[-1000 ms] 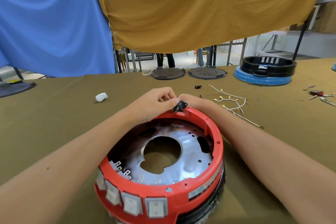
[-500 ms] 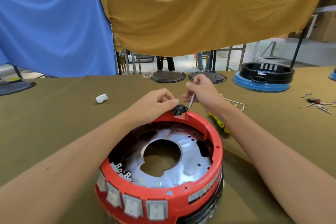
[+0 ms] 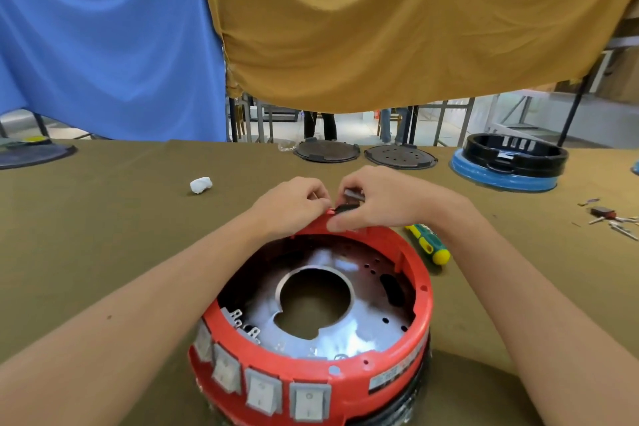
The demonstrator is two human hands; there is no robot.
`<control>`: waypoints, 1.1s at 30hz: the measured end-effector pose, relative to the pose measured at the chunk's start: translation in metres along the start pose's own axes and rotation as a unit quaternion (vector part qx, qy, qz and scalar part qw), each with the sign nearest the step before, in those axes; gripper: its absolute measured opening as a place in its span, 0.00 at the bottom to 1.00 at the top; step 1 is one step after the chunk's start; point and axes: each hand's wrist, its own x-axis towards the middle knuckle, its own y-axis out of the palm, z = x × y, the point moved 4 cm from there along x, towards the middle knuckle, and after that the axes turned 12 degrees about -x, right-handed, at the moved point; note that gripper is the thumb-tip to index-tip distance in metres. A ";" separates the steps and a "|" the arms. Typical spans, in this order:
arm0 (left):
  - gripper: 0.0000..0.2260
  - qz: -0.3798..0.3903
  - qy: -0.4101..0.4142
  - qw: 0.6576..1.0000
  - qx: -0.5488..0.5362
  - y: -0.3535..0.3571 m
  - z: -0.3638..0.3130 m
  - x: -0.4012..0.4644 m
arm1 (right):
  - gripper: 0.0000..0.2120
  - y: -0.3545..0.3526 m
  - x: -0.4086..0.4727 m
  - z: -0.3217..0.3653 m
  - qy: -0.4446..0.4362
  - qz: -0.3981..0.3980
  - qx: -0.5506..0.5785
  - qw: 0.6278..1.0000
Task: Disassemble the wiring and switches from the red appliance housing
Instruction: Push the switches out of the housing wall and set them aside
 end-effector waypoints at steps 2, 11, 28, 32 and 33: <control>0.07 -0.003 0.003 1.000 0.006 0.000 0.001 0.001 | 0.18 0.005 0.002 0.008 -0.007 -0.005 -0.047 0.999; 0.09 0.008 0.005 1.000 0.012 0.000 0.003 0.002 | 0.11 -0.044 -0.014 -0.004 -0.012 -0.277 0.284 0.918; 0.10 0.100 -0.052 0.990 0.079 -0.011 0.001 0.010 | 0.12 0.032 0.015 -0.038 0.053 -0.146 0.647 0.747; 0.12 0.063 -0.003 0.995 0.077 -0.019 -0.018 0.018 | 0.13 0.026 0.015 -0.042 0.050 -0.191 0.665 0.721; 0.16 0.030 0.026 0.999 0.011 -0.018 -0.023 0.018 | 0.12 0.024 0.014 -0.043 0.046 -0.209 0.657 0.723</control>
